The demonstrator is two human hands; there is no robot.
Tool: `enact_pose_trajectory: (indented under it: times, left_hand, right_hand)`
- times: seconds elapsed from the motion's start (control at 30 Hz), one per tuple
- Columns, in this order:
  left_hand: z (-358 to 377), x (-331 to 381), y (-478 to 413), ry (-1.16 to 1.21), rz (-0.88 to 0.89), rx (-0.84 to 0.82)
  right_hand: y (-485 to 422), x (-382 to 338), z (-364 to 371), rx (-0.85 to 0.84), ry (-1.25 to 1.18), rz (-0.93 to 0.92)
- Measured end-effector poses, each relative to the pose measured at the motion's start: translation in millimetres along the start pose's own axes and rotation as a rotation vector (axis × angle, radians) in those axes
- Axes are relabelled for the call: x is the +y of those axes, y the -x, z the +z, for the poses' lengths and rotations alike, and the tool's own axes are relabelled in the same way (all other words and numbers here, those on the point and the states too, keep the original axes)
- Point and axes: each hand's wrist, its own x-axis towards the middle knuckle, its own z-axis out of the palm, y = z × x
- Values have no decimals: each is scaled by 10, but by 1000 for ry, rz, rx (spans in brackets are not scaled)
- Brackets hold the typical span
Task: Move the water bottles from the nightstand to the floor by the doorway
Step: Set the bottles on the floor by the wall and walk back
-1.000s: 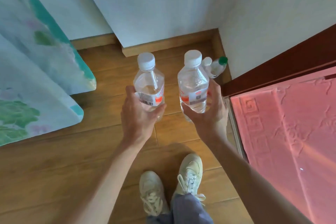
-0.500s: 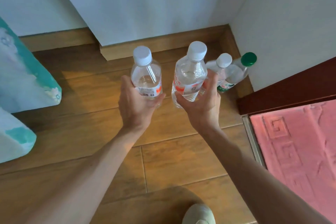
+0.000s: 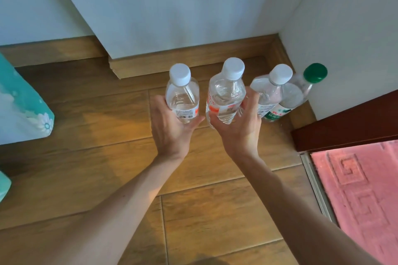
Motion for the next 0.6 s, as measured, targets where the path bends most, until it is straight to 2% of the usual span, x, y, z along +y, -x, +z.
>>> enact_pose_trajectory:
  times: [0.6]
  left_hand:
    - [187,-67,80,79,9,43]
  right_hand:
    - [35,137,136,42,43,23]
